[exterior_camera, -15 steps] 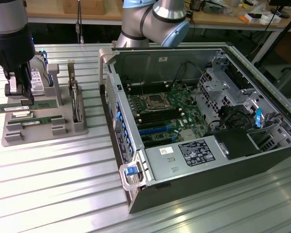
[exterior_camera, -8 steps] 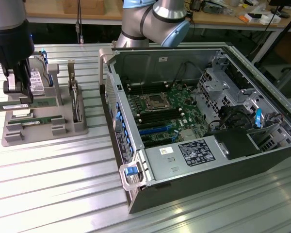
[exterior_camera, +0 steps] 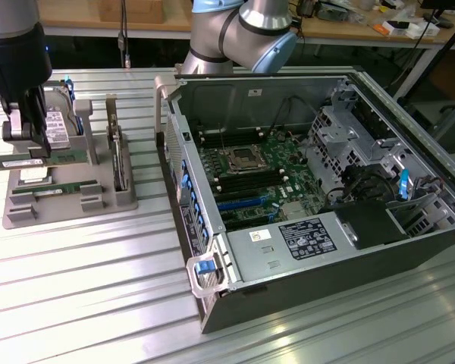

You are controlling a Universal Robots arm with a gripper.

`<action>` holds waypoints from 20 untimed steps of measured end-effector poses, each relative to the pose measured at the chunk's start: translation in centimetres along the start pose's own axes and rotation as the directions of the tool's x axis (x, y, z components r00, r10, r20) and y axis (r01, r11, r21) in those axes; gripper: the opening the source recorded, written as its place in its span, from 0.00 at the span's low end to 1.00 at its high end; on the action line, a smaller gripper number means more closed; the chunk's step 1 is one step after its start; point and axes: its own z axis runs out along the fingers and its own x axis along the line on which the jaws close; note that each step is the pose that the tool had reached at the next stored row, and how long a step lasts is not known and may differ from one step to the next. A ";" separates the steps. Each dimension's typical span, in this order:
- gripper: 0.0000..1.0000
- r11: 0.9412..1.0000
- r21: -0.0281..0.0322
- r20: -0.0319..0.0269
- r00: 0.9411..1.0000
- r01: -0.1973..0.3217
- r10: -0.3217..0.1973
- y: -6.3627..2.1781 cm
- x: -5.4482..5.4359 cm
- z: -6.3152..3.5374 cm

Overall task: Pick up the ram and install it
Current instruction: 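Pick up the ram and move it above insertion slot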

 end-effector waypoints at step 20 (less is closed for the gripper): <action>0.12 1.000 0.000 0.000 1.000 0.000 0.000 0.14 0.0 -2.81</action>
